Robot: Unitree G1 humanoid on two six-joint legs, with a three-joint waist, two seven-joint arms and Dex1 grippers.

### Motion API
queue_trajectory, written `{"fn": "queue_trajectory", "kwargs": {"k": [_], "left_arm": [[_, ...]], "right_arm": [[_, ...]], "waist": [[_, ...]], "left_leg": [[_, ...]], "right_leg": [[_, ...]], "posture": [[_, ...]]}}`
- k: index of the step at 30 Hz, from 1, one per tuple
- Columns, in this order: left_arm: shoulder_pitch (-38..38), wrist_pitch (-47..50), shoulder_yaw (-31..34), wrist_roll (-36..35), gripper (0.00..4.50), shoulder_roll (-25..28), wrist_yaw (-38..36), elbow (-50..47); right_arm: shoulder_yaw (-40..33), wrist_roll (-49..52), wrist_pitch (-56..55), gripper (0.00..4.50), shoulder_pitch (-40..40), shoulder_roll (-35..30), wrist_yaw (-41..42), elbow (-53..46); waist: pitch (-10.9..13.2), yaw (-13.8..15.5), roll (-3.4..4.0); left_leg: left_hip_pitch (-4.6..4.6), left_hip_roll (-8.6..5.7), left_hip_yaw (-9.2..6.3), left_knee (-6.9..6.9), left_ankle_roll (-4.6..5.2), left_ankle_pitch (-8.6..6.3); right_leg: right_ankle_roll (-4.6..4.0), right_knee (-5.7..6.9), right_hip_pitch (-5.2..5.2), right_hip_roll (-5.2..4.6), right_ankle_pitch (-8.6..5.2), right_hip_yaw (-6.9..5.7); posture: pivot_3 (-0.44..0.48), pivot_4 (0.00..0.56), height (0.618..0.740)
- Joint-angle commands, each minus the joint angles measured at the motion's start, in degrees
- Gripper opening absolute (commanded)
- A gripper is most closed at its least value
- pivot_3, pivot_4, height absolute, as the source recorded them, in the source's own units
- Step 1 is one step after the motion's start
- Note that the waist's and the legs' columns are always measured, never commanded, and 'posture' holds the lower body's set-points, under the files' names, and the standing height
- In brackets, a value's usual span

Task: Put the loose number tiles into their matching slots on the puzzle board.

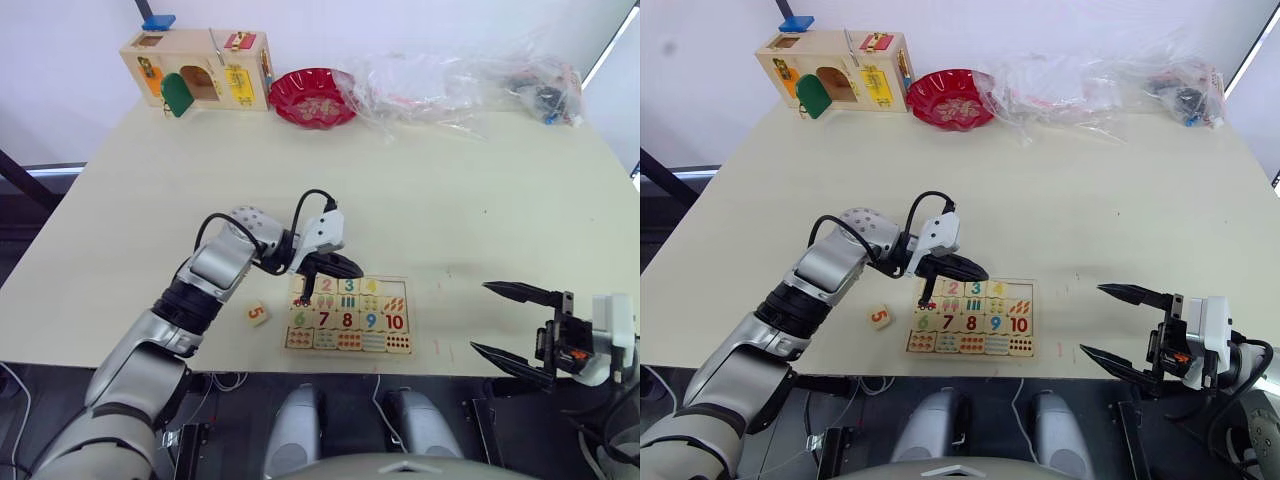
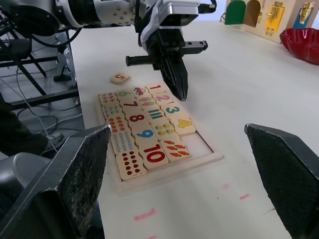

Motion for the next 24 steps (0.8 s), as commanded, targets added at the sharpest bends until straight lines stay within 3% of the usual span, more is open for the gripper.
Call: {"fn": "queue_trajectory", "kwargs": {"k": [1,24], "left_arm": [[0.0,-1.08,1.16,0.94,0.04,-0.35,-0.61,-0.66],[0.99,-2.28,0.87,5.28,0.04,-3.1,-0.12,0.6]], "right_arm": [[-1.17,0.92,-0.15,4.5,0.22,-0.33,-0.14,-1.64],[-1.21,1.08,0.04,4.5,-0.07,-0.88,0.26,-1.55]], "waist": [[0.0,0.0,0.0],[0.0,0.0,0.0]], "left_leg": [[0.0,0.0,0.0,0.0,0.0,0.0],[0.0,0.0,0.0,0.0,0.0,0.0]], "right_leg": [[0.0,0.0,0.0,0.0,0.0,0.0],[0.0,0.0,0.0,0.0,0.0,0.0]], "posture": [[0.0,0.15,0.74],[0.0,0.15,0.74]]}}
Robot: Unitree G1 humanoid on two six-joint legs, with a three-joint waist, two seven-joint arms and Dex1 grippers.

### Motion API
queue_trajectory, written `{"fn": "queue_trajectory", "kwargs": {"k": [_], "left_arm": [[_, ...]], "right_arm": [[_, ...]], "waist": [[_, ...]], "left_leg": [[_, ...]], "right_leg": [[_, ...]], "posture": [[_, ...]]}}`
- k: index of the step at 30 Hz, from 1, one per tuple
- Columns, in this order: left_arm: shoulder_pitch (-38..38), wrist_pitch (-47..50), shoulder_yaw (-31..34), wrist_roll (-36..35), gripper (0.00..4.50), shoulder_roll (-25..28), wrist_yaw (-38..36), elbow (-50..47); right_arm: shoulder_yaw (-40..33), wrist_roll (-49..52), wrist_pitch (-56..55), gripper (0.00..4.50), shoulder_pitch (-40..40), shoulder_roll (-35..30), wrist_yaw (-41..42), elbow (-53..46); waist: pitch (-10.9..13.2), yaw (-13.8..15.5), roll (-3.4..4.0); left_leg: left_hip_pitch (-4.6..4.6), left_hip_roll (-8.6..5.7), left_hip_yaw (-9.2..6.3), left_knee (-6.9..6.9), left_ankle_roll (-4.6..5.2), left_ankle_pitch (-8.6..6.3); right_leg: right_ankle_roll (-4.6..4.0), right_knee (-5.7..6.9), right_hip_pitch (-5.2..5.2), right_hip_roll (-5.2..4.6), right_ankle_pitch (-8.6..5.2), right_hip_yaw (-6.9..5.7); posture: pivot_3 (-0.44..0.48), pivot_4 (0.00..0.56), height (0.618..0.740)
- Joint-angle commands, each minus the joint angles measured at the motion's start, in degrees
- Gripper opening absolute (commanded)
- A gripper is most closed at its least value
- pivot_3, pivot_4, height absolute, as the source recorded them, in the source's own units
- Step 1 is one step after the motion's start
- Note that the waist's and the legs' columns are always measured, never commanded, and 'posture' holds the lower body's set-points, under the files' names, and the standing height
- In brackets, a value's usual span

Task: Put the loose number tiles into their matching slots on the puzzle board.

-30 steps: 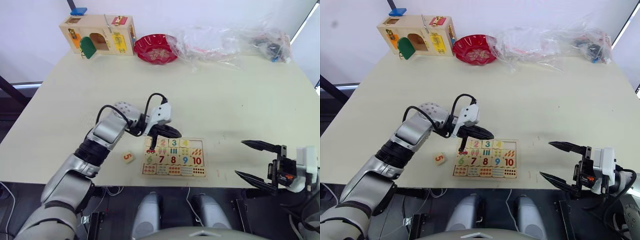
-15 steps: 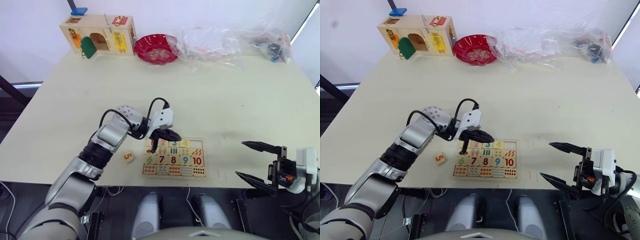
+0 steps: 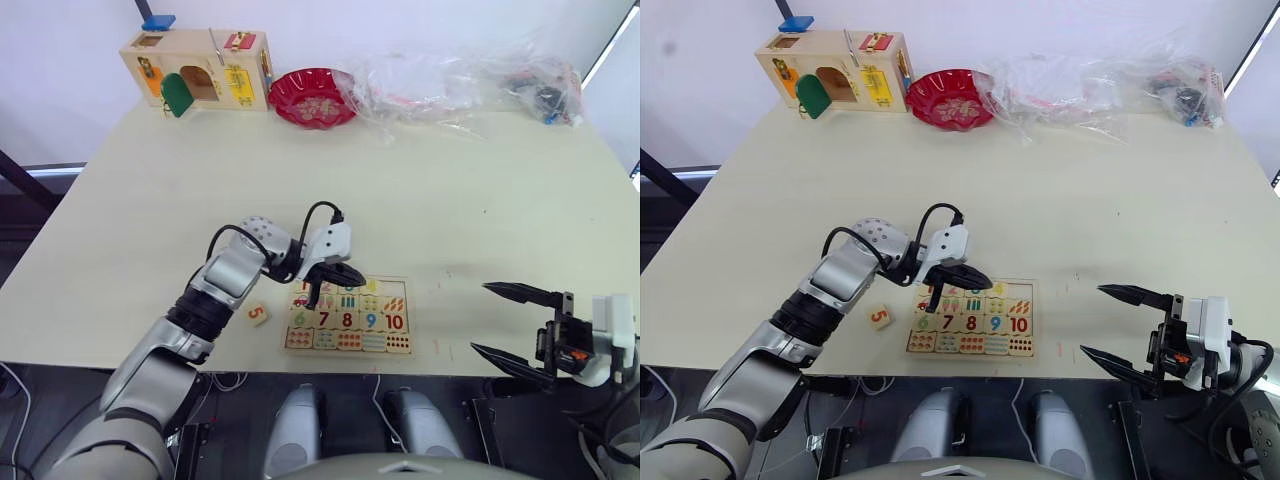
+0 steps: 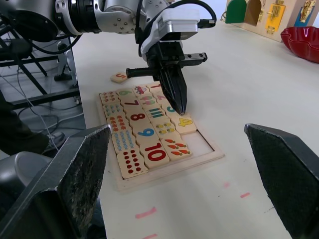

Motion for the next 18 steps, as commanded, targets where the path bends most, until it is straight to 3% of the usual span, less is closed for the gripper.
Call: {"fn": "queue_trajectory", "kwargs": {"k": [1,18], "left_arm": [[-0.2,-0.7,0.83,0.43,0.04,-0.33,-0.2,-0.97],[1.84,0.79,0.0,1.67,0.04,-1.44,0.53,-2.95]], "right_arm": [[-1.2,1.01,-0.06,4.5,-0.01,-0.5,0.06,-1.55],[-1.31,1.12,-0.06,4.5,0.42,-0.44,0.01,-1.77]], "waist": [[0.0,0.0,0.0],[0.0,-0.01,0.0]], "left_leg": [[0.0,0.0,0.0,0.0,0.0,0.0],[0.0,0.0,0.0,0.0,0.0,0.0]], "right_leg": [[0.0,0.0,0.0,0.0,0.0,0.0],[0.0,0.0,0.0,0.0,0.0,0.0]], "posture": [[0.0,0.15,0.74],[0.0,0.15,0.74]]}}
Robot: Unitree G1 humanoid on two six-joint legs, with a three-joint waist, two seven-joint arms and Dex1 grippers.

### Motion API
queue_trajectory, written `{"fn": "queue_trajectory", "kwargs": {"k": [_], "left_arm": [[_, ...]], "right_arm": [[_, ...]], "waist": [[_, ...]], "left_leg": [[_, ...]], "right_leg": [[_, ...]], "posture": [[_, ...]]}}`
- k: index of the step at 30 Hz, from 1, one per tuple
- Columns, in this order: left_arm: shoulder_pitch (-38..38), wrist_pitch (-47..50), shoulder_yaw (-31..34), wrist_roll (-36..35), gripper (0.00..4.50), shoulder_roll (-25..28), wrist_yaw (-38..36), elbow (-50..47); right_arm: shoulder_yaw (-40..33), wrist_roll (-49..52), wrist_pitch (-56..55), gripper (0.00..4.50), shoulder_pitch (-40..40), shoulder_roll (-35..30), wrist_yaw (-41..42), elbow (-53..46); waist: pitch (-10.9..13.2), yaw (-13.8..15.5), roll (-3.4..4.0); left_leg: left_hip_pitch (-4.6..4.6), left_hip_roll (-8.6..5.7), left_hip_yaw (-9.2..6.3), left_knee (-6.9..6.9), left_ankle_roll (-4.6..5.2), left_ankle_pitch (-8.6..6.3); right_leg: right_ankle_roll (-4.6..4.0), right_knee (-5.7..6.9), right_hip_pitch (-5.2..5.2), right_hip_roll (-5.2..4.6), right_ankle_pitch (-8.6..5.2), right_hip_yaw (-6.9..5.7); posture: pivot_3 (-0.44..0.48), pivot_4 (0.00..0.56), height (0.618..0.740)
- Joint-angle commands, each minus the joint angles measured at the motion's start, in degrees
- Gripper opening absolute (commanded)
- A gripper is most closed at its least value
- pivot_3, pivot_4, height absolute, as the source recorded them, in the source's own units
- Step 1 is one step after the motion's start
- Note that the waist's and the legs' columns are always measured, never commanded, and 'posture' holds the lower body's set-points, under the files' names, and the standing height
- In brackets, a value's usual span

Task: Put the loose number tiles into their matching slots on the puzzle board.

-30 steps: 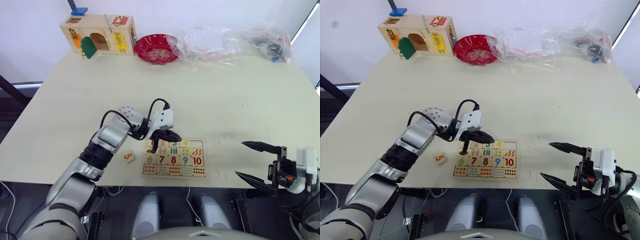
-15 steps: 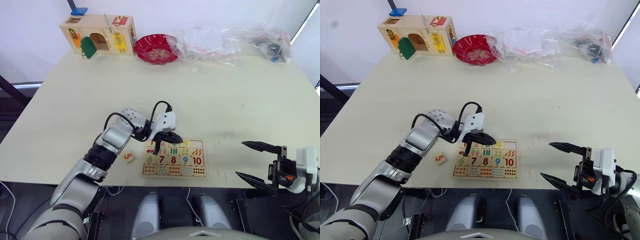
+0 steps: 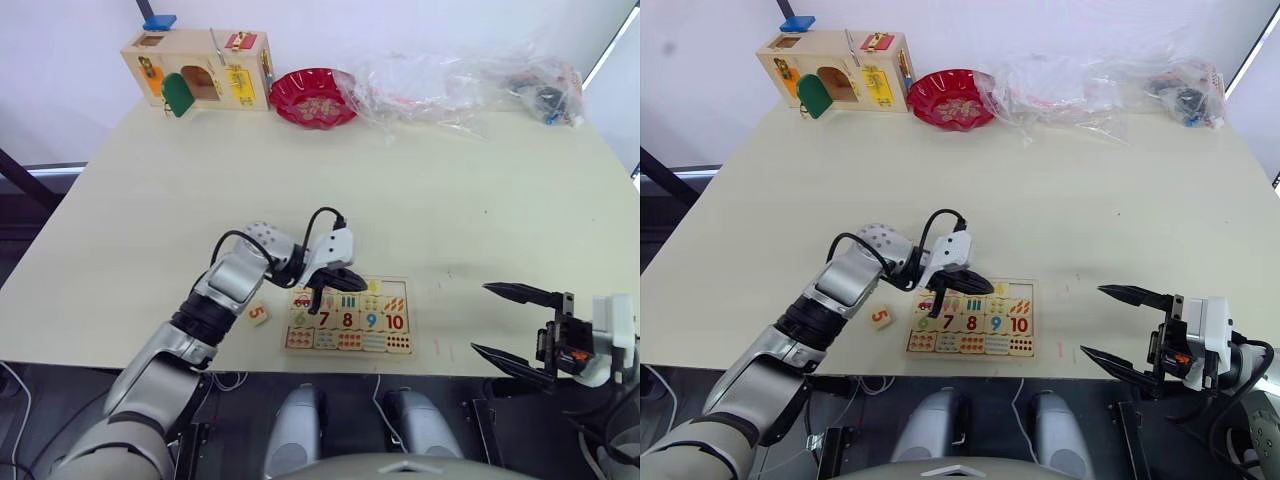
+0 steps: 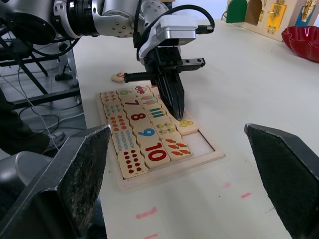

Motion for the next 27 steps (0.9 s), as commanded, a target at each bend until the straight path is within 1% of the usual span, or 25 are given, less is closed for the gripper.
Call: {"fn": "queue_trajectory", "kwargs": {"k": [1,4,9,11,13,14,15,16,18,20,21,23,27], "left_arm": [[0.47,0.64,0.19,0.43,0.04,-0.31,0.51,-2.58],[0.98,2.05,3.0,-1.41,0.04,0.34,1.0,-4.13],[2.93,11.71,12.62,-11.44,0.04,2.22,1.55,-10.3],[3.77,15.7,15.51,-14.12,0.04,3.42,2.55,-12.64],[6.46,19.45,21.24,-16.19,0.04,4.46,7.58,-16.0],[8.13,21.41,24.96,-18.13,0.04,3.82,10.88,-17.65],[9.25,22.85,27.42,-19.58,0.04,3.27,13.2,-18.86],[9.96,23.88,28.55,-20.6,0.04,2.7,14.82,-19.92],[13.37,23.81,31.83,-21.23,0.04,2.8,17.9,-21.88],[17.84,21.51,36.2,-21.06,0.04,2.46,21.71,-23.6],[19.22,20.52,37.32,-21.11,0.04,2.29,22.85,-24.21],[22.83,19.05,40.14,-22.1,0.04,2.81,23.36,-25.62],[33.92,17.76,47.19,-24.75,0.04,7.7,19.09,-27.82]], "right_arm": [[-1.32,1.1,-0.04,4.5,0.3,-0.46,0.04,-1.82],[-1.26,1.07,-0.02,4.5,0.37,-0.35,-0.24,-2.07],[-0.79,1.17,0.01,4.5,0.41,0.18,-0.94,-2.42],[-0.45,1.6,0.53,4.5,-0.24,0.53,-1.78,-2.56],[0.5,2.19,2.09,4.5,-2.03,0.97,-3.51,-2.72],[1.04,2.1,2.69,4.5,-3.27,1.37,-4.67,-2.63],[1.4,2.0,3.06,4.5,-4.09,1.61,-5.45,-2.57],[1.39,1.98,3.11,4.5,-4.4,1.73,-5.65,-2.33],[2.19,1.95,4.42,4.5,-5.75,1.41,-6.19,-2.17],[3.43,0.89,5.26,4.5,-7.87,1.25,-7.05,-1.7],[3.66,0.71,5.48,4.5,-8.48,1.2,-7.13,-1.4],[4.48,1.09,6.08,4.5,-9.93,1.16,-6.87,-1.3],[6.45,3.08,9.89,4.5,-14.07,0.35,-5.67,0.26]], "waist": [[0.0,0.0,0.0],[0.0,-0.01,0.0],[0.0,-0.12,0.0],[0.0,-0.17,0.0],[0.0,-0.5,0.01],[-0.01,-0.66,0.01],[0.0,-0.75,0.01],[0.0,-0.79,0.01],[-0.01,-0.66,0.01],[-0.01,-0.8,0.0],[-0.01,-0.84,0.0],[0.0,-0.91,-0.02],[-0.01,-1.65,-0.04]], "left_leg": [[0.0,0.0,0.0,0.0,0.0,0.0],[0.0,0.0,0.0,0.0,0.0,0.0],[0.0,0.05,-0.01,0.0,0.0,0.0],[0.01,0.06,0.0,0.0,0.0,0.0],[0.02,0.07,0.0,-0.01,0.0,0.0],[0.04,0.1,-0.02,-0.01,0.0,0.0],[0.05,0.1,-0.05,-0.02,0.0,0.0],[0.04,0.11,-0.09,-0.02,0.0,0.0],[0.03,0.09,-0.12,-0.02,0.0,0.0],[0.03,0.08,-0.08,-0.02,0.0,0.0],[0.04,0.09,-0.06,-0.02,0.0,0.0],[0.04,0.09,-0.05,-0.02,0.0,0.0],[0.07,0.15,0.02,-0.06,-0.01,-0.01]], "right_leg": [[0.0,0.0,0.0,0.0,0.0,0.0],[0.0,0.0,0.0,0.0,0.0,0.0],[0.0,0.02,-0.01,0.01,0.0,-0.01],[0.01,0.01,-0.01,0.01,-0.01,-0.01],[0.01,0.01,-0.01,0.01,-0.01,-0.01],[0.01,0.01,-0.01,0.0,-0.01,0.01],[0.01,0.01,-0.01,0.0,-0.01,0.01],[0.01,0.02,-0.01,-0.01,-0.01,0.0],[0.0,0.02,0.0,-0.02,0.0,-0.03],[0.0,0.0,0.0,-0.03,0.01,0.0],[0.0,0.0,0.0,-0.04,0.01,0.01],[-0.01,0.01,-0.01,-0.04,0.01,0.01],[-0.03,0.01,-0.03,-0.03,0.01,0.0]], "posture": [[0.0,0.15,0.74],[0.0,0.15,0.74],[0.0,0.15,0.74],[0.0,0.15,0.74],[0.0,0.15,0.74],[0.0,0.15,0.74],[0.0,0.15,0.74],[0.0,0.15,0.74],[0.0,0.15,0.74],[0.0,0.15,0.74],[0.0,0.15,0.74],[0.0,0.15,0.74],[0.0,0.15,0.74]]}}
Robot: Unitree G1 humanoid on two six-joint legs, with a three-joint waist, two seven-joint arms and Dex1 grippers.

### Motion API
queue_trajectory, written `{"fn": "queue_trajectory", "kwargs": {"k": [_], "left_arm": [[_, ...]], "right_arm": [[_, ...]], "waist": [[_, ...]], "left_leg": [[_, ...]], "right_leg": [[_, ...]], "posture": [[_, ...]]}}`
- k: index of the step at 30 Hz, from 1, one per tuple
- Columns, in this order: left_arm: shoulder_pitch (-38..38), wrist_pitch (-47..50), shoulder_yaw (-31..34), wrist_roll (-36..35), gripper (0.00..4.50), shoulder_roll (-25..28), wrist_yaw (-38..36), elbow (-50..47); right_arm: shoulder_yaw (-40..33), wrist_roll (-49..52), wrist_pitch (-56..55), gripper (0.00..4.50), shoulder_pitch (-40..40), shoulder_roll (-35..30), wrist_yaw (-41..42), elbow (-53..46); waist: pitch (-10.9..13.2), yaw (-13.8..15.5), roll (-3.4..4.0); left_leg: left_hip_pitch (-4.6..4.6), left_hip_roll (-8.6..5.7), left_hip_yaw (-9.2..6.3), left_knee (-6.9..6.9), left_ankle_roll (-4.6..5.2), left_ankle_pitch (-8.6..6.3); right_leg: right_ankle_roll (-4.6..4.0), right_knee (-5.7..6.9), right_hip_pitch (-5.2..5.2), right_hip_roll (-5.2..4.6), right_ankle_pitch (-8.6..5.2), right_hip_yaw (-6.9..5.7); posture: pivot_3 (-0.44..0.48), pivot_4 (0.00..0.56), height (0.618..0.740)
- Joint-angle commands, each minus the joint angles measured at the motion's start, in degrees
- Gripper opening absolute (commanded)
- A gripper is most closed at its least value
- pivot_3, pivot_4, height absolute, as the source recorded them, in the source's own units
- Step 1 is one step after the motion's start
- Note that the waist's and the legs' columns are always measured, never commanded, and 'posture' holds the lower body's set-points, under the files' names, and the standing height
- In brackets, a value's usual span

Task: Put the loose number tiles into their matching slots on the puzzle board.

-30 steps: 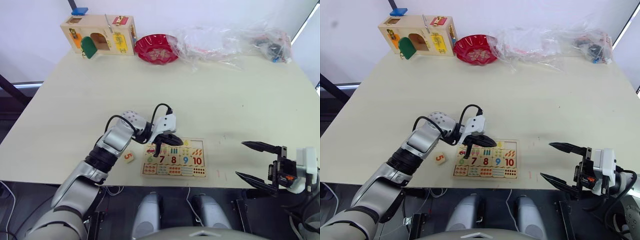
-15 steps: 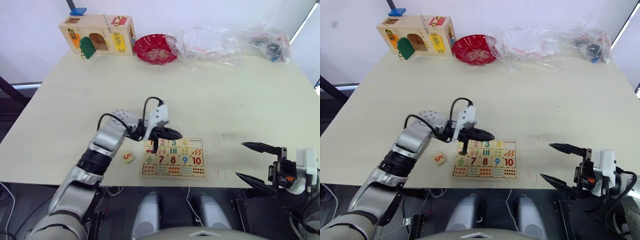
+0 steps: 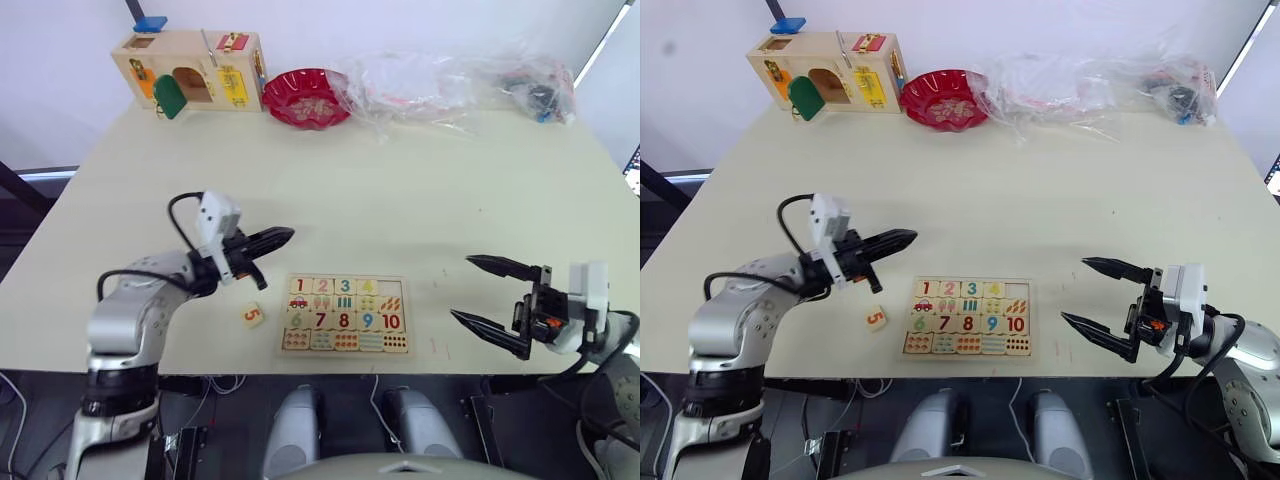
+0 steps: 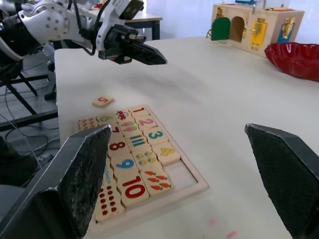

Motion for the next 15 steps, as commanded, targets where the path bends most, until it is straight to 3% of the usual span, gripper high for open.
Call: {"fn": "queue_trajectory", "kwargs": {"k": [1,8,10,15], "left_arm": [[7.19,-3.18,7.12,-2.94,0.04,3.56,-3.42,-3.34],[18.45,-9.56,12.31,-3.57,0.04,3.65,-4.99,-2.13],[20.82,-9.43,13.94,-5.57,0.55,3.92,-6.29,-1.4],[25.83,-10.93,16.17,-6.53,2.69,4.64,-9.25,0.22]], "right_arm": [[0.22,2.71,2.63,4.5,-2.91,-1.12,1.48,0.8],[-0.44,2.28,2.55,4.5,-4.15,-2.59,6.08,6.03],[-1.11,1.69,1.96,4.5,-3.19,-3.78,8.04,7.52],[-3.42,2.38,1.52,4.5,-0.67,-4.75,10.23,9.38]], "waist": [[0.0,-0.22,0.0],[-0.05,0.46,-0.12],[-0.06,0.46,-0.12],[-0.06,0.33,-0.12]], "left_leg": [[0.05,0.03,-0.03,-0.09,0.0,0.0],[0.02,0.03,0.06,-0.11,0.0,0.0],[0.02,0.05,0.04,-0.12,0.0,-0.01],[0.02,0.08,0.03,-0.15,0.0,-0.01]], "right_leg": [[0.0,-0.01,-0.04,-0.02,0.0,0.07],[0.0,-0.07,-0.06,-0.21,0.0,0.04],[0.0,-0.09,-0.07,-0.24,0.0,0.05],[-0.01,-0.08,-0.12,-0.23,0.0,0.04]], "posture": [[0.0,0.15,0.74],[0.0,0.15,0.74],[0.0,0.15,0.74],[0.0,0.15,0.74]]}}
